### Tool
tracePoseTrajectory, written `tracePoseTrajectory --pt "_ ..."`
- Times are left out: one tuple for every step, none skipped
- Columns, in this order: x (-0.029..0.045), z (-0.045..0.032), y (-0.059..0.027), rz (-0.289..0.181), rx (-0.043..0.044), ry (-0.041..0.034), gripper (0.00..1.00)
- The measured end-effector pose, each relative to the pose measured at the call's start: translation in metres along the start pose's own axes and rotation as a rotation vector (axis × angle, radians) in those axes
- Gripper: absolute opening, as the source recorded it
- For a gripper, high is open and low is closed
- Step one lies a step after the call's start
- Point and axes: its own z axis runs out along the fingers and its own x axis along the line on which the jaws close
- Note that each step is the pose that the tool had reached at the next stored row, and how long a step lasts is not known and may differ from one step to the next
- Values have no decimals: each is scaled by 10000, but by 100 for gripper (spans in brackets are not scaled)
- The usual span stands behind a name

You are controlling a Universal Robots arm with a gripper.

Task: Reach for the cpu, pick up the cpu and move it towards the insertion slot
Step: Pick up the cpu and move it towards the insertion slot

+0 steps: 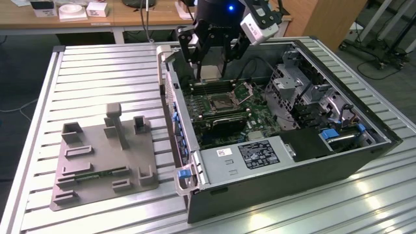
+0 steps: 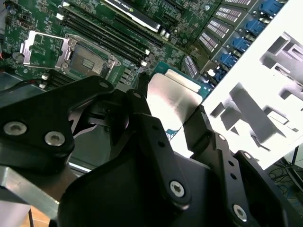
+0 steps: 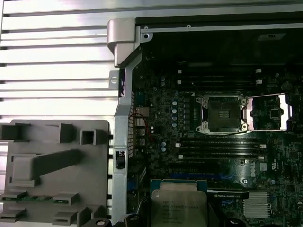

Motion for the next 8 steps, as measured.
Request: tracePoseTrajectory --pt "-5 0 1 -1 1 0 55" --pt "-10 1 3 -1 0 0 55" --pt "-14 1 5 0 0 0 55" --pt "-18 2 7 0 1 1 55" --pt "-21 2 8 1 0 0 55" --pt "-22 3 8 1 -1 -1 55" --pt "-24 3 9 1 -1 -1 55" --pt "-26 3 9 0 -1 0 55"
